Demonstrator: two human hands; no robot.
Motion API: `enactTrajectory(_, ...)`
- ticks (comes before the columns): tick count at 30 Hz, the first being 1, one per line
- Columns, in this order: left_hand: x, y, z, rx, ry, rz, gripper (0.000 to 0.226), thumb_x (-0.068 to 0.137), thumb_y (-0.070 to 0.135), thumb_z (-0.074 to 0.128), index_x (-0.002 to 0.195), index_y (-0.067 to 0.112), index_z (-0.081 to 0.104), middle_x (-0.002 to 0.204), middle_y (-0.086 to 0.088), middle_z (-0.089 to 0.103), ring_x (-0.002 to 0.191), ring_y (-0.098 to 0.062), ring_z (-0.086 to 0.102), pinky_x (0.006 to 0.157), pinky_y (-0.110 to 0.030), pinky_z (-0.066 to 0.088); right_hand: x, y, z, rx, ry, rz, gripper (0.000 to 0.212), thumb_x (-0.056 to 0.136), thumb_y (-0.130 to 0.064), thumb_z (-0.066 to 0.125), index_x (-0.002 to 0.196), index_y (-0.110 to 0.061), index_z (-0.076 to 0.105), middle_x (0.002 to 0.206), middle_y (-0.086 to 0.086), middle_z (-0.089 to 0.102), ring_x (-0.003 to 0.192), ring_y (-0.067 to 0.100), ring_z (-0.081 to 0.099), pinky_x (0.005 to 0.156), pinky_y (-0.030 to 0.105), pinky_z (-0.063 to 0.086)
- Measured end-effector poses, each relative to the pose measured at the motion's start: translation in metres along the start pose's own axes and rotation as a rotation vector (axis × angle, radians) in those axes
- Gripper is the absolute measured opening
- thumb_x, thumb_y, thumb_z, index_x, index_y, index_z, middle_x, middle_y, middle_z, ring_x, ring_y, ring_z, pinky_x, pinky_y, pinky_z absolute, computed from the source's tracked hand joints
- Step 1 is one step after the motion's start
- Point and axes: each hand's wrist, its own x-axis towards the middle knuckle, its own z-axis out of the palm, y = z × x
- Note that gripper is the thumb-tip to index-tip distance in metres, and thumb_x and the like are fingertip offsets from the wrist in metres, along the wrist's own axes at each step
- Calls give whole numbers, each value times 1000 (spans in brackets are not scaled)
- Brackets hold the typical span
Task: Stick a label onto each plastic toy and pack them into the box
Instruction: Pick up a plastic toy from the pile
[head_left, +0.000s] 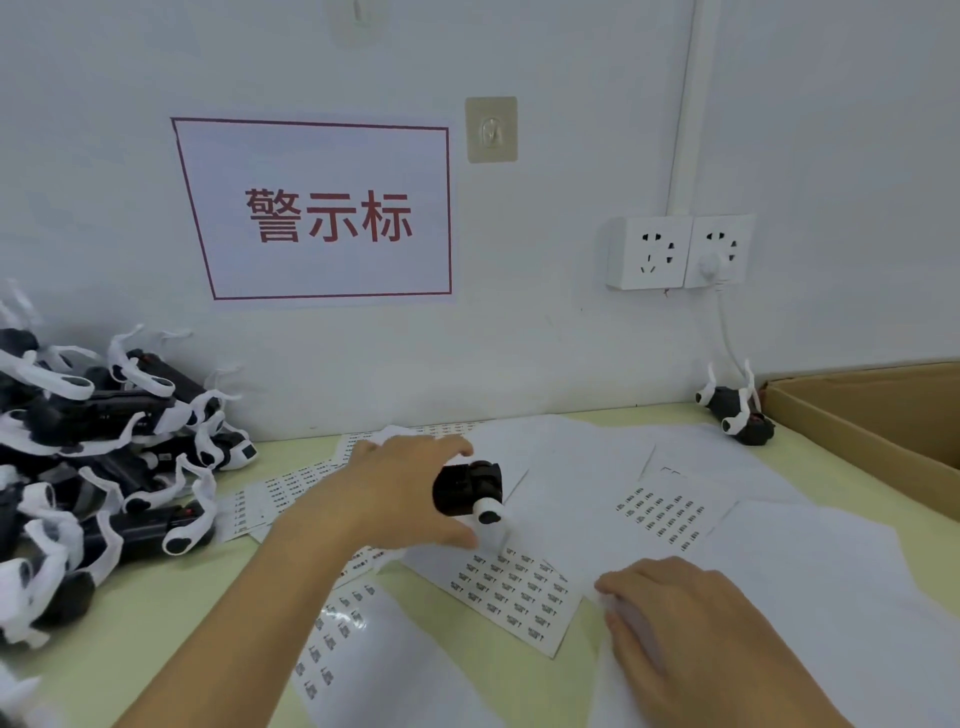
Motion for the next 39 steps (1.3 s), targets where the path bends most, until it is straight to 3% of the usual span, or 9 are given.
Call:
enactTrajectory(5,0,-13,-1,-80,27,31,34,85,33,71,116,34,57,99,14,55,83,-7,56,70,-28,45,-4,-16,-6,91,-4,-158,37,64,-46,84,99,-37,76,105,-15,72,93,2,71,64,25,60)
enactTrajectory(11,-5,-43,-17,-70,53,-132,45,83,34,76,122,34,55,110,4,58,88,-16,60,73,-31,49,-13,-61,2,117,-75,-295,52,105,-48,7,112,-65,55,113,-41,59,103,-19,57,71,7,44)
enactTrajectory(17,-9,-57,-17,-123,-14,-215,54,83,31,77,130,29,51,107,3,57,71,-9,58,56,-23,45,-27,-82,20,326,-19,-265,31,104,-37,24,104,-62,42,95,-50,56,93,-34,48,68,2,37)
enactTrajectory(21,-11,-50,-25,-77,14,-175,69,80,45,78,138,35,41,126,3,49,115,-21,48,95,-38,47,-25,-84,17,312,-56,-217,28,89,-40,37,113,-55,38,98,-51,53,95,-34,46,66,-3,38)
enactTrajectory(26,-15,-23,-42,-90,267,-7,27,79,48,77,84,28,60,86,15,48,82,-3,44,68,-24,34,-19,-60,2,116,-124,-443,34,88,-75,12,119,-73,25,115,-53,26,101,-45,14,87,-10,10)
enactTrajectory(28,-20,-12,-46,-168,134,-16,26,80,46,77,75,24,66,73,11,61,64,-1,57,55,-19,38,-12,-61,-2,109,-236,-374,38,101,-60,10,116,-71,43,111,-44,41,81,-32,37,82,-10,18)
enactTrajectory(32,-25,8,-31,-67,-335,-141,25,88,37,72,87,13,67,50,11,65,51,-10,66,65,-22,54,-15,-68,8,-9,201,-217,79,105,-47,4,64,-50,71,55,-20,56,37,-2,46,46,6,38)
enactTrajectory(36,-19,21,-10,84,-412,-210,25,91,29,71,102,10,59,89,-3,74,47,-9,56,68,-27,54,-18,-77,8,99,221,-201,21,73,-43,70,54,-35,71,50,-10,55,37,9,47,44,18,44)
enactTrajectory(39,-17,23,-7,118,-425,-204,38,92,30,71,120,8,57,115,-8,70,52,-10,54,60,-24,50,-19,-71,1,153,131,-167,9,59,-43,60,55,-42,68,48,-17,50,34,1,44,37,9,35)
